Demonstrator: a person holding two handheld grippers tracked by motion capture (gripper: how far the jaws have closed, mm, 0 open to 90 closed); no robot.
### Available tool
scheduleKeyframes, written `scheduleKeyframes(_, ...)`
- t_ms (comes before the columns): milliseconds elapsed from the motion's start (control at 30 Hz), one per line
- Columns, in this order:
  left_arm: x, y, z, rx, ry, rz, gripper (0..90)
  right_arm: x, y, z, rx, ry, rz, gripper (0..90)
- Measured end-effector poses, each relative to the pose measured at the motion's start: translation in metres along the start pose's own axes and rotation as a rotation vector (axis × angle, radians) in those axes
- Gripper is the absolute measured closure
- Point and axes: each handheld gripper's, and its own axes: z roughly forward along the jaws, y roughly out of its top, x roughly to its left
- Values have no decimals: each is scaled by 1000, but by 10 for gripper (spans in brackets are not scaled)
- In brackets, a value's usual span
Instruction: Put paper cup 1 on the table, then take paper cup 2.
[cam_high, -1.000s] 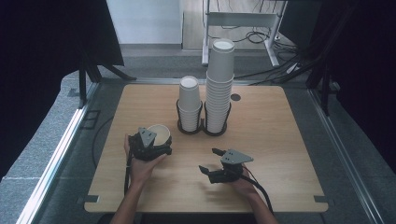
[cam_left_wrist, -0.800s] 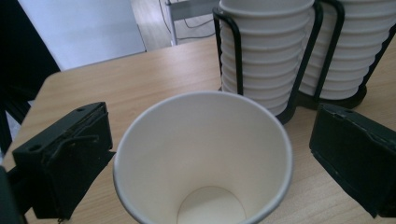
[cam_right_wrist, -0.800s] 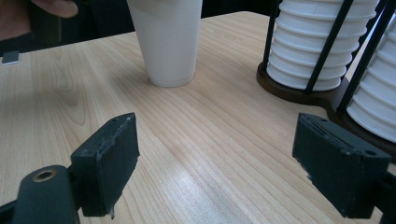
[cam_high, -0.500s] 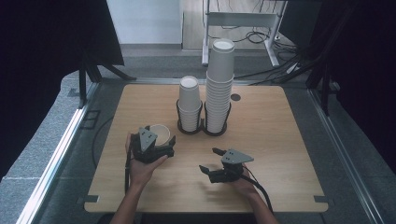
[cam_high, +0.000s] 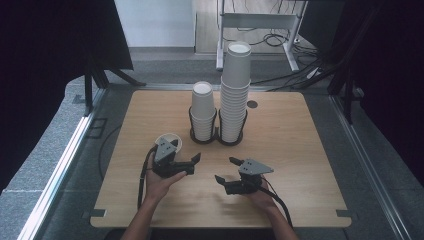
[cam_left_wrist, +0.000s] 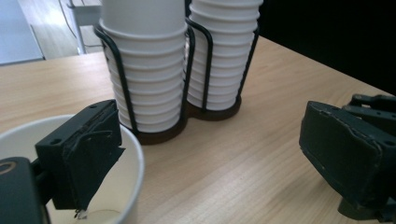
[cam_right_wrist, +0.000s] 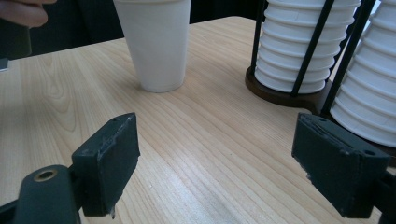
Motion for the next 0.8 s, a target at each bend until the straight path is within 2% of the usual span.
scheduleKeyframes(133,-2,-2,4,14,-29,1,65,-1,0,0,-1,-5,1,148)
scheduleKeyframes(433,-4,-2,9,17,-56,-14,69,-2,1,-1,-8,-12,4,153)
scheduleKeyframes(600,-7,4,15,20,-73,-1,72,-7,2,-5,-20,-43,31,157)
scheduleKeyframes(800,-10,13,24,29,-111,6,75,-17,8,-9,-30,-99,40,170)
